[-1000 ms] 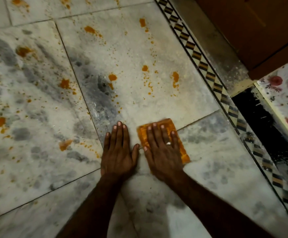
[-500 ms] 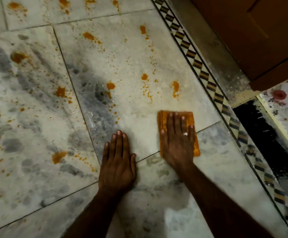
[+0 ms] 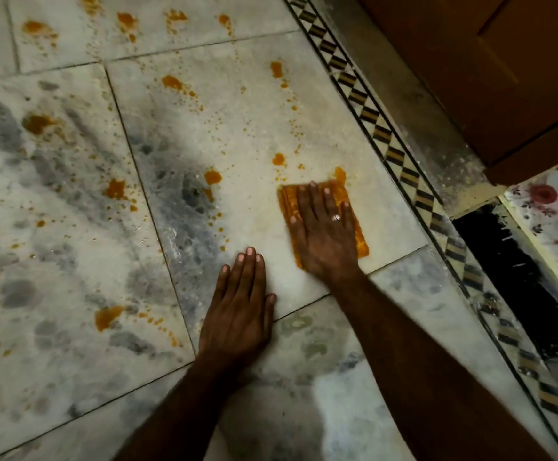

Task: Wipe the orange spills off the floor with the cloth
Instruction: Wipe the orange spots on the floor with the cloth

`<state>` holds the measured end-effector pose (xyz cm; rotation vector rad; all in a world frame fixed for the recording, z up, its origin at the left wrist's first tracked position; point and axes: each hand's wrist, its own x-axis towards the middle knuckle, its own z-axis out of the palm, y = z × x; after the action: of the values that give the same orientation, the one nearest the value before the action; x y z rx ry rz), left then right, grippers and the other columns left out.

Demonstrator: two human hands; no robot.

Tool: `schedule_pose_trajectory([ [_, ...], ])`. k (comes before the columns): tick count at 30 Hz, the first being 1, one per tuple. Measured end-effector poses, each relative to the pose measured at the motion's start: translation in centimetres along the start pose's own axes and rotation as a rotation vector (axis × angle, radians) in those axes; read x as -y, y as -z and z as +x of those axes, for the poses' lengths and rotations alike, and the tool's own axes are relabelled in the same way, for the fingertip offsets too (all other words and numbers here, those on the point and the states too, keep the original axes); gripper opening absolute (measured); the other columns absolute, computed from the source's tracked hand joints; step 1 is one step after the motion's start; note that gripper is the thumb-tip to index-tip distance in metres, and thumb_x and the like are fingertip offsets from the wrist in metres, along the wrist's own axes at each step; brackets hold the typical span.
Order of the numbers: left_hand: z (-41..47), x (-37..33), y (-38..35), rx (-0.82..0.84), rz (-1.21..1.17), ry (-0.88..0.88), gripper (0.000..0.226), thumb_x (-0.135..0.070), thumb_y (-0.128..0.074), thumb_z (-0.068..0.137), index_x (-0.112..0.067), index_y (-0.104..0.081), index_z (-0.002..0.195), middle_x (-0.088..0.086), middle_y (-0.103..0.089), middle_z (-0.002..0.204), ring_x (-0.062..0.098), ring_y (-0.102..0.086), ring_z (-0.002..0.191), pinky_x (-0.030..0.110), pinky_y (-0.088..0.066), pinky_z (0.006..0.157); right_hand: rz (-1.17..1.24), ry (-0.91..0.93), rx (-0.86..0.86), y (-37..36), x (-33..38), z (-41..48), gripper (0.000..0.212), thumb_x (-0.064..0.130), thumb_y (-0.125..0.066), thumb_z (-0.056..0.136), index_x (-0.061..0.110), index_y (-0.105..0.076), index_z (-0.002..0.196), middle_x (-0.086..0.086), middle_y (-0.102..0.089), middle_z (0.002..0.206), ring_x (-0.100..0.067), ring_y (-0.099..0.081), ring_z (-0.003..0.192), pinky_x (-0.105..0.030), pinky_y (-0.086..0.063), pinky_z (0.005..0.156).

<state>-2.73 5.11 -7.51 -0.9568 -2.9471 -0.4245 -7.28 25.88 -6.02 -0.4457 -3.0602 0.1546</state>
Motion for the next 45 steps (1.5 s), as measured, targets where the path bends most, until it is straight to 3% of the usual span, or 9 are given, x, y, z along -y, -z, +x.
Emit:
schedule_pose_trajectory([
  [3, 0.1, 0.0, -0.1, -0.007, -0.025, 0.062, 0.063, -0.035, -0.032, 0.103, 0.001, -0.029, 0.154, 0.019, -0.025, 0.163, 0.031, -0.021, 0.153, 0.050, -0.019, 0.123, -0.056, -0.104, -0.039, -0.2, 0.8, -5.5, 0.062, 0.042, -0.026, 0.107, 0.015, -0.023, 0.162, -0.007, -0.025, 0.169, -0.029, -0.023, 0.156, -0.057, -0.019, 0.124],
  [6, 0.2, -0.1, -0.4, -0.004, -0.002, 0.038, 0.060, -0.033, -0.032, 0.103, 0.001, -0.031, 0.153, 0.020, -0.026, 0.162, 0.033, -0.023, 0.152, 0.053, -0.022, 0.122, -0.040, 0.035, 0.002, -0.6, 3.4, -7.8, 0.062, 0.042, -0.029, 0.106, 0.016, -0.026, 0.162, -0.007, -0.026, 0.169, -0.030, -0.025, 0.155, -0.058, -0.020, 0.123],
  [11, 0.2, -0.1, -0.5, 0.007, 0.014, 0.059, 0.061, -0.033, -0.033, 0.103, 0.000, -0.028, 0.155, 0.018, -0.024, 0.164, 0.031, -0.021, 0.153, 0.051, -0.020, 0.123, -0.008, 0.256, 0.035, -0.7, 4.0, 1.5, 0.061, 0.045, -0.029, 0.104, 0.021, -0.032, 0.160, -0.006, -0.030, 0.167, -0.028, -0.027, 0.155, -0.057, -0.017, 0.124],
  [19, 0.1, 0.1, -0.4, -0.009, 0.016, 0.060, 0.063, -0.033, -0.033, 0.102, 0.000, -0.026, 0.155, 0.018, -0.024, 0.164, 0.031, -0.022, 0.153, 0.050, -0.019, 0.122, 0.018, -0.141, 0.146, 1.3, -4.4, 9.0, 0.067, 0.055, -0.009, 0.104, 0.026, -0.004, 0.164, -0.002, -0.006, 0.173, -0.026, 0.000, 0.159, -0.055, 0.006, 0.125],
  [24, 0.1, -0.1, -0.5, -0.027, 0.014, 0.058, 0.062, -0.031, -0.035, 0.102, 0.001, -0.027, 0.155, 0.018, -0.024, 0.164, 0.032, -0.023, 0.152, 0.051, -0.021, 0.122, 0.038, -0.298, 0.043, 1.3, -3.9, -0.5, 0.066, 0.050, -0.015, 0.105, 0.021, -0.014, 0.164, -0.007, -0.016, 0.171, -0.028, -0.013, 0.158, -0.057, -0.011, 0.126],
  [28, 0.1, -0.2, -0.5, -0.043, 0.005, 0.057, 0.060, -0.028, -0.037, 0.102, 0.001, -0.030, 0.154, 0.019, -0.026, 0.163, 0.032, -0.023, 0.152, 0.053, -0.023, 0.122, -0.030, -0.081, 0.027, 0.0, 2.6, -7.1, 0.063, 0.045, -0.025, 0.105, 0.018, -0.024, 0.162, -0.008, -0.025, 0.169, -0.030, -0.024, 0.155, -0.058, -0.021, 0.123],
  [32, 0.0, -0.3, -0.4, -0.047, 0.024, 0.052, 0.059, -0.026, -0.036, 0.101, 0.003, -0.032, 0.152, 0.022, -0.028, 0.161, 0.034, -0.023, 0.152, 0.052, -0.021, 0.122, -0.010, 0.170, 0.025, -0.7, 4.3, -2.3, 0.061, 0.046, -0.029, 0.104, 0.023, -0.032, 0.160, -0.005, -0.030, 0.167, -0.029, -0.027, 0.154, -0.057, -0.024, 0.121],
  [37, 0.0, -0.1, 0.2, -0.074, 0.023, 0.051, 0.058, -0.025, -0.041, 0.101, 0.003, -0.036, 0.151, 0.022, -0.034, 0.159, 0.034, -0.029, 0.150, 0.050, -0.021, 0.123, -0.029, 0.059, 0.033, -0.6, 1.6, 0.4, 0.062, 0.048, -0.022, 0.105, 0.024, -0.027, 0.162, -0.005, -0.027, 0.168, -0.029, -0.026, 0.155, -0.056, -0.021, 0.123],
  [45, -7.0, 2.7, 1.6, -0.068, 0.076, 0.160, 0.058, -0.030, -0.037, 0.102, 0.001, -0.038, 0.151, 0.019, -0.033, 0.160, 0.032, -0.032, 0.149, 0.046, -0.018, 0.124, -0.056, 0.211, 0.010, -0.6, 5.5, -16.6, 0.066, 0.042, -0.036, 0.103, 0.016, -0.022, 0.163, -0.012, -0.023, 0.169, -0.034, -0.023, 0.155, -0.061, -0.025, 0.120],
])
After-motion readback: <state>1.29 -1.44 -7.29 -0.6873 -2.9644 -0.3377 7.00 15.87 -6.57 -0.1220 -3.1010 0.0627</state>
